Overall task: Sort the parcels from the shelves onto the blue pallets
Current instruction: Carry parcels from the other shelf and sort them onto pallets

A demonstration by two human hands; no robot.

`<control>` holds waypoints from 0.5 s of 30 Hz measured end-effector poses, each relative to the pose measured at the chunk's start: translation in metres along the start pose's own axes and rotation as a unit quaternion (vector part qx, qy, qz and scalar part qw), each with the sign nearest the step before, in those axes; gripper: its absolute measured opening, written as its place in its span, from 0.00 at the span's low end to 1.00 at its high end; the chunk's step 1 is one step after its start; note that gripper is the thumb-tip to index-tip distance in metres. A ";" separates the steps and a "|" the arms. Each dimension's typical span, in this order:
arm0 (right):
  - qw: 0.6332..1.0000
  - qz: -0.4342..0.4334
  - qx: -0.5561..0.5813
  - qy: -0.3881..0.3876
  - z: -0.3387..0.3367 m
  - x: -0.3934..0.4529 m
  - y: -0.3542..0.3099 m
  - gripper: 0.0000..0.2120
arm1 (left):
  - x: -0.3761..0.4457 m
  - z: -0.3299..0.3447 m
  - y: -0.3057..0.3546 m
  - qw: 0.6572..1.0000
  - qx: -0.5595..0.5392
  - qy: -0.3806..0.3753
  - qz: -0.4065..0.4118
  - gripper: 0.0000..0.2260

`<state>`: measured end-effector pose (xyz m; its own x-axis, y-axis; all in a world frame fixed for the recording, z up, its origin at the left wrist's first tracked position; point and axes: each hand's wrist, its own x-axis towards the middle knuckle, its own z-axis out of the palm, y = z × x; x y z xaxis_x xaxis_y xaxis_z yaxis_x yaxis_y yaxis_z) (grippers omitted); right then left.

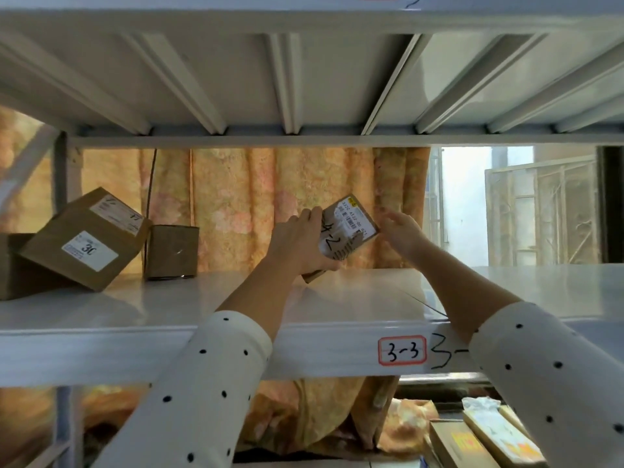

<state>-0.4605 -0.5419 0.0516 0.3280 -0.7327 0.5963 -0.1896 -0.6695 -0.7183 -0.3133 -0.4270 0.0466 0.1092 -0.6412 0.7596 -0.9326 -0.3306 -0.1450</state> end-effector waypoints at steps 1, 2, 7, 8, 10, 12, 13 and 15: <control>0.998 -0.006 -0.059 0.014 -0.001 -0.004 0.000 0.15 | -0.002 -0.002 0.000 1.000 -0.004 0.007 -0.006 0.41; 0.993 -0.011 -0.114 0.027 -0.003 -0.009 -0.001 0.14 | -0.004 -0.004 -0.001 1.000 -0.009 0.014 -0.012 0.40; 0.960 -0.027 -0.264 0.088 -0.027 -0.034 -0.013 0.15 | -0.012 -0.012 0.000 0.997 -0.064 0.047 -0.025 0.40; 0.950 -0.027 -0.295 0.097 -0.033 -0.040 -0.013 0.15 | -0.014 -0.013 0.003 0.995 -0.082 0.052 -0.024 0.40; 0.930 -0.014 -0.349 0.117 -0.045 -0.052 -0.015 0.15 | -0.018 -0.017 0.012 0.993 -0.110 0.052 -0.009 0.40; 0.914 0.000 -0.380 0.139 -0.053 -0.065 -0.015 0.15 | -0.024 -0.024 0.022 0.991 -0.120 0.053 0.017 0.42; 0.908 0.006 -0.392 0.149 -0.056 -0.072 -0.015 0.15 | -0.027 -0.028 0.027 0.990 -0.128 0.056 0.025 0.42; 0.898 0.022 -0.409 0.158 -0.061 -0.089 -0.017 0.16 | -0.034 -0.039 0.039 0.986 -0.154 0.059 0.034 0.44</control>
<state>-0.5433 -0.4728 0.0325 0.0489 -0.6721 0.7389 -0.8556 -0.4099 -0.3162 -0.3664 -0.3910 0.0396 0.0190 -0.5639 0.8256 -0.9985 -0.0524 -0.0127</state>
